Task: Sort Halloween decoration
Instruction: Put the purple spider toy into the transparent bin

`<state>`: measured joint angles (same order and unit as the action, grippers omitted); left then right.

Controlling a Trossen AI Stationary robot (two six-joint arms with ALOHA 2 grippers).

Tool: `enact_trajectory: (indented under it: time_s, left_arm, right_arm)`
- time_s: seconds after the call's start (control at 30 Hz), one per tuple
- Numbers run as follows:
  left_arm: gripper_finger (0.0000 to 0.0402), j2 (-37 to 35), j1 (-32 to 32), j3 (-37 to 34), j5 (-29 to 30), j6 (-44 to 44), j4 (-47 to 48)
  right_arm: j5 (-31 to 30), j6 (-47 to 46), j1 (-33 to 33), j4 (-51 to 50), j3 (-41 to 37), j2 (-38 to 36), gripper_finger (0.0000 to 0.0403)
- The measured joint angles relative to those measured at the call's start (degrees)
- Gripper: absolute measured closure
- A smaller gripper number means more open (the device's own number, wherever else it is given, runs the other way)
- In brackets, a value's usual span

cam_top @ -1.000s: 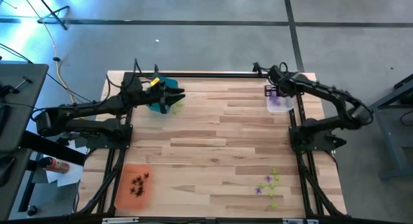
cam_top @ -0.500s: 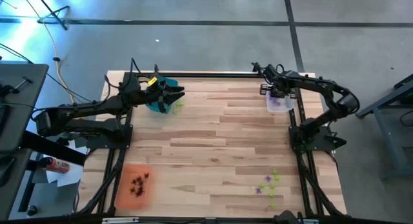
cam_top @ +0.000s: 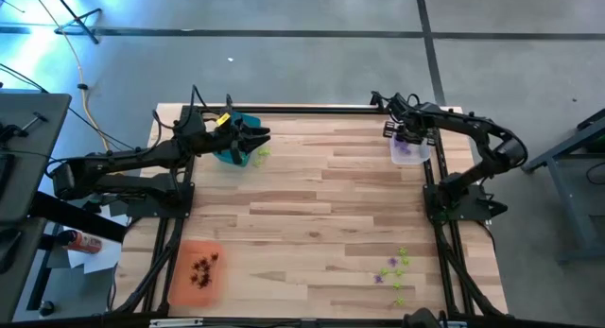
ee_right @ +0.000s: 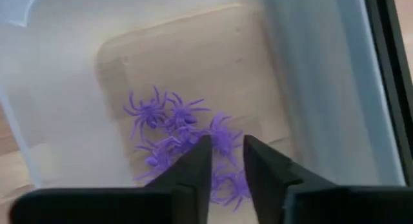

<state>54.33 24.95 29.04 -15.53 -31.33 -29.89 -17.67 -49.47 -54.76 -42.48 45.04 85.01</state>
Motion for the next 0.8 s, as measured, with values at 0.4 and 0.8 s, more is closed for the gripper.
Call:
enact_trajectory:
  time_s: [0.4,0.8]
  left_arm:
    - [0.0236,0.0,0.0,0.0,0.0,0.6,0.0]
    - [0.0236,0.0,0.0,0.0,5.2,3.8,-2.3]
  right_arm:
    - [1.0,3.3,0.7,4.3,0.2,-16.9,0.0223]
    - [35.2,14.4,22.1,34.9,0.0,-39.1,0.0222]
